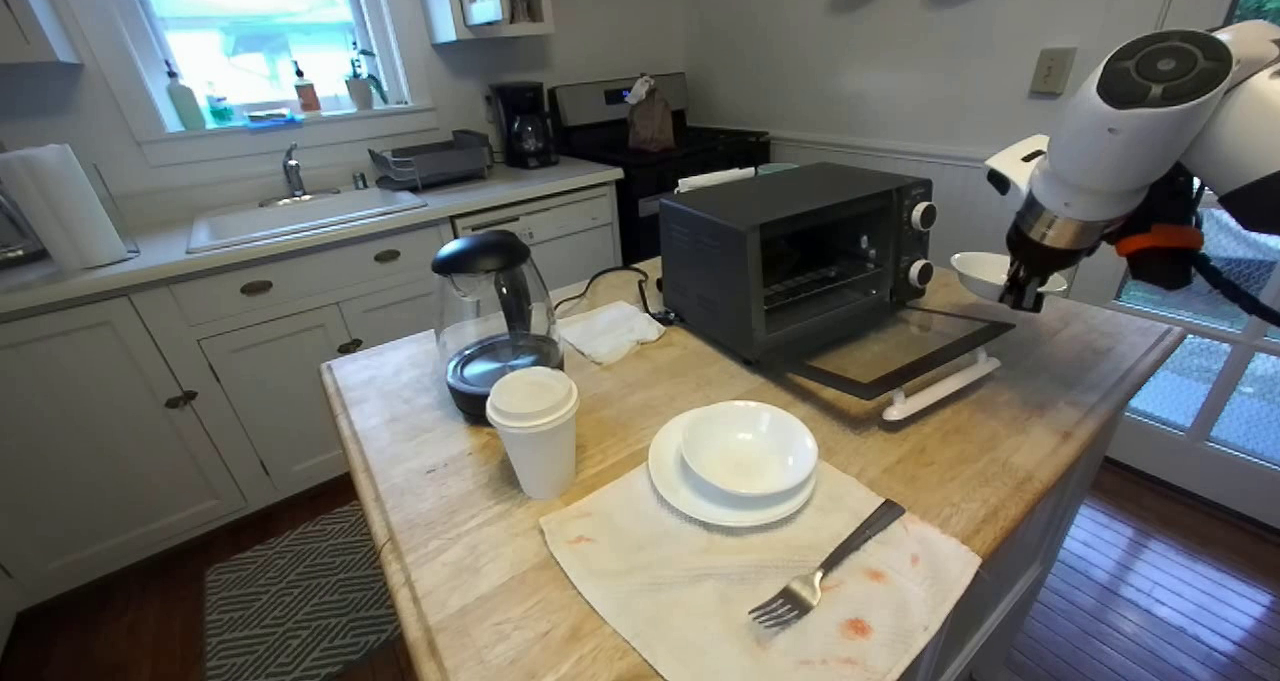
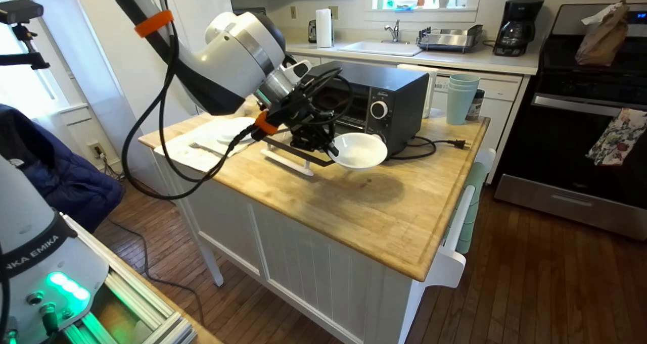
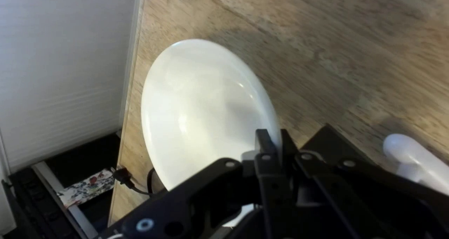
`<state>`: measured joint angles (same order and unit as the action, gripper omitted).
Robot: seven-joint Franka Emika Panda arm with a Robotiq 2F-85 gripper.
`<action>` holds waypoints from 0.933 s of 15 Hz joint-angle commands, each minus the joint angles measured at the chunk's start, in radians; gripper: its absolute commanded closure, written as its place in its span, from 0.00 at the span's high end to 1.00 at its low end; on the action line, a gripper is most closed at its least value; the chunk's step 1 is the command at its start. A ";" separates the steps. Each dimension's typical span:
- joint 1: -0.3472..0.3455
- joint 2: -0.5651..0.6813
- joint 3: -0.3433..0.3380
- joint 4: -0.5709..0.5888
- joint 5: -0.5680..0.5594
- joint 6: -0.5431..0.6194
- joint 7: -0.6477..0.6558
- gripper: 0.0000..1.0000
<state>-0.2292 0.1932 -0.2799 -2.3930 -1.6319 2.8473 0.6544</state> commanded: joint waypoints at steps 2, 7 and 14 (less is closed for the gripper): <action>0.015 -0.052 0.017 -0.035 -0.035 0.048 -0.031 0.02; 0.036 -0.063 0.039 -0.044 -0.023 0.063 -0.088 0.02; 0.040 -0.024 0.049 -0.028 0.024 0.054 -0.089 0.07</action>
<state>-0.1892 0.1692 -0.2310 -2.4208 -1.6084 2.9018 0.5658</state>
